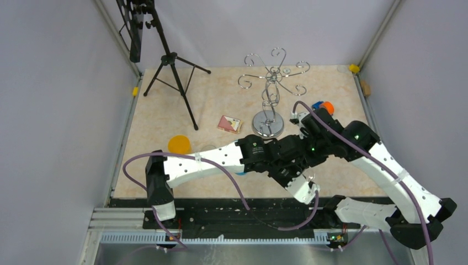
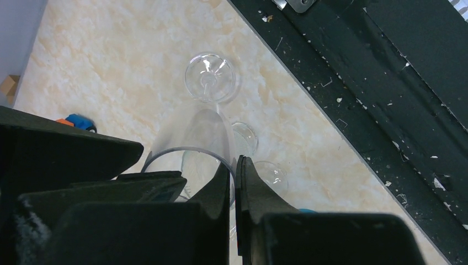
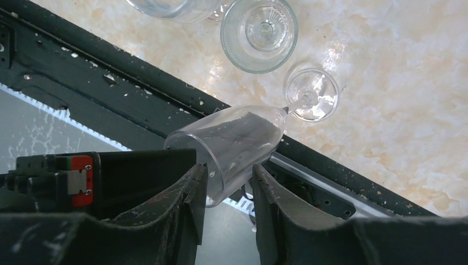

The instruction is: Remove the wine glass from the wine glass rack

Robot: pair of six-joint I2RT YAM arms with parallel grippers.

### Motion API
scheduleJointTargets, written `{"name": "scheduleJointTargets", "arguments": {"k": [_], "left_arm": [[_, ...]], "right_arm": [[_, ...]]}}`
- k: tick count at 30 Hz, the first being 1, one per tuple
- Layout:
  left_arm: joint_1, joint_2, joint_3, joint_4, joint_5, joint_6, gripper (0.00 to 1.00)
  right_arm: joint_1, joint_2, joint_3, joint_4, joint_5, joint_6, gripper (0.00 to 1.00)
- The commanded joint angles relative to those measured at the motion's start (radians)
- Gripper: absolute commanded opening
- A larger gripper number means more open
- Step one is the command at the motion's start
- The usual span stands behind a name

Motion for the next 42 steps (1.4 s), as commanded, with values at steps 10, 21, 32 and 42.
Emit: {"name": "scheduleJointTargets", "arguments": {"k": [10,21,32,42], "left_arm": [[-0.005,0.006,0.067,-0.004,0.007,0.001,0.00],[-0.005,0.014,0.071,0.080,-0.046,-0.112,0.18],[-0.005,-0.007,0.060,0.128,-0.050,-0.142,0.68],[-0.005,-0.091,0.003,0.205,-0.025,-0.176,0.75]], "right_arm": [[-0.007,0.041,-0.056,0.018,0.063,-0.020,0.21],[-0.008,0.075,0.011,-0.016,0.166,-0.008,0.00],[-0.007,0.079,0.048,-0.056,0.222,0.001,0.00],[-0.008,0.086,0.037,-0.077,0.297,0.041,0.00]]}}
